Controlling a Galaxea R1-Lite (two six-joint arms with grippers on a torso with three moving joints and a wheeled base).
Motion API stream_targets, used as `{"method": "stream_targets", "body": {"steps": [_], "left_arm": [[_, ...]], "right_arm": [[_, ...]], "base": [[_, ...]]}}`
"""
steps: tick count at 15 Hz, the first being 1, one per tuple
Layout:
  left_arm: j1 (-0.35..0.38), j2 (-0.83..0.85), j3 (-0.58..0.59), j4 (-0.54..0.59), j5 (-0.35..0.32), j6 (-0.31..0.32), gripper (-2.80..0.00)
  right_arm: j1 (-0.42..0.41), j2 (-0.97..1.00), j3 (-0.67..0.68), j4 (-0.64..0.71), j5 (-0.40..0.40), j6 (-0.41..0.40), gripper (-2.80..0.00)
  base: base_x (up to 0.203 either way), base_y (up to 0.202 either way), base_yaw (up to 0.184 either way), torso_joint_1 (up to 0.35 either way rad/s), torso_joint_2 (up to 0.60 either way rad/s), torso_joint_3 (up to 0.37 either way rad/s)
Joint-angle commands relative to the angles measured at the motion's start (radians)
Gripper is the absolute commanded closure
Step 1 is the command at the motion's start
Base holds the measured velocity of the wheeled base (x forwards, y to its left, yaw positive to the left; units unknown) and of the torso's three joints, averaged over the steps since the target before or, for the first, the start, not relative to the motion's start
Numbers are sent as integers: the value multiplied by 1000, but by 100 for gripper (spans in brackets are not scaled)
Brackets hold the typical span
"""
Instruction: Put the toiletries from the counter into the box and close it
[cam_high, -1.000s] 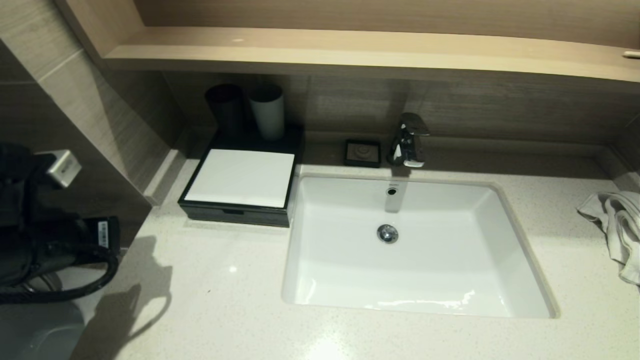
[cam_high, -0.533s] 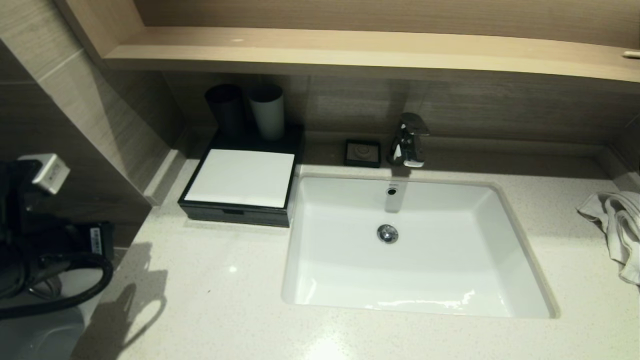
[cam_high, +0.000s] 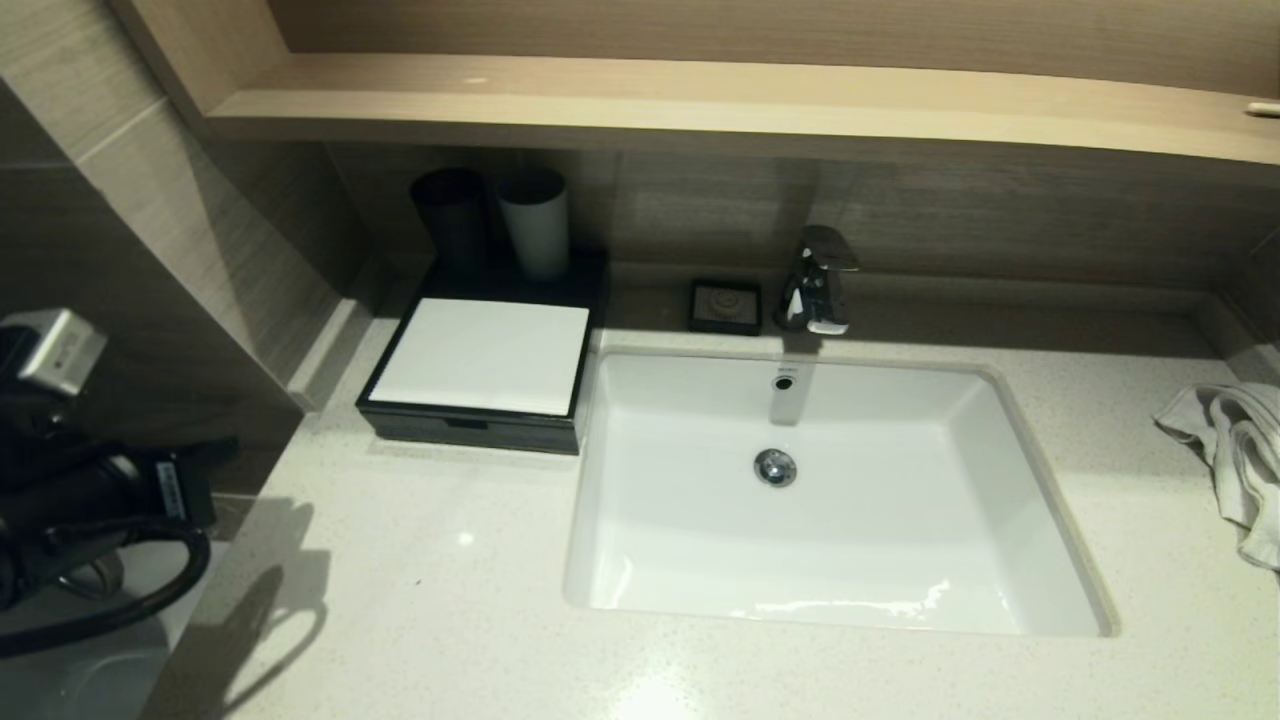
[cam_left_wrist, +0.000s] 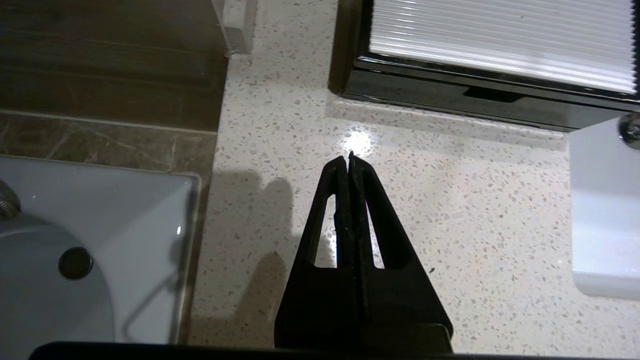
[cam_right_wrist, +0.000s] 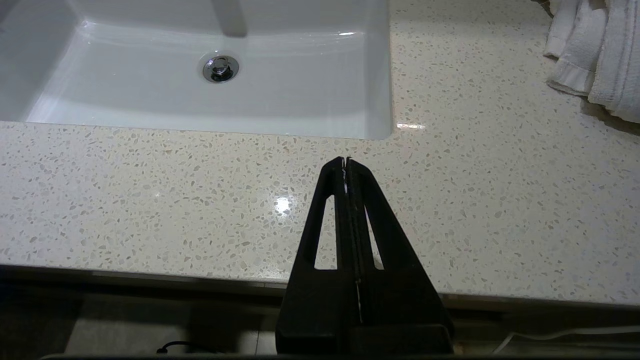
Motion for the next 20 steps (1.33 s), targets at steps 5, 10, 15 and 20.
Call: {"method": "stream_targets", "body": {"steps": [5,10,15,20], "left_arm": [[39,-104,48,-3,-86,-2,0],[38,-240,107,-2,-88,-3,0],[36,-422,176,14,-128,-3,0],[34,-588,221,57,-137,-2,0]], "right_arm": [[0,0,0,0,1,0,0],[-1,0,0,0,1,0,0],[0,0,0,0,1,0,0],[0,0,0,0,1,0,0]], "base": [[0,0,0,0,0,0],[0,0,0,0,0,0],[0,0,0,0,0,0],[0,0,0,0,0,0]]}}
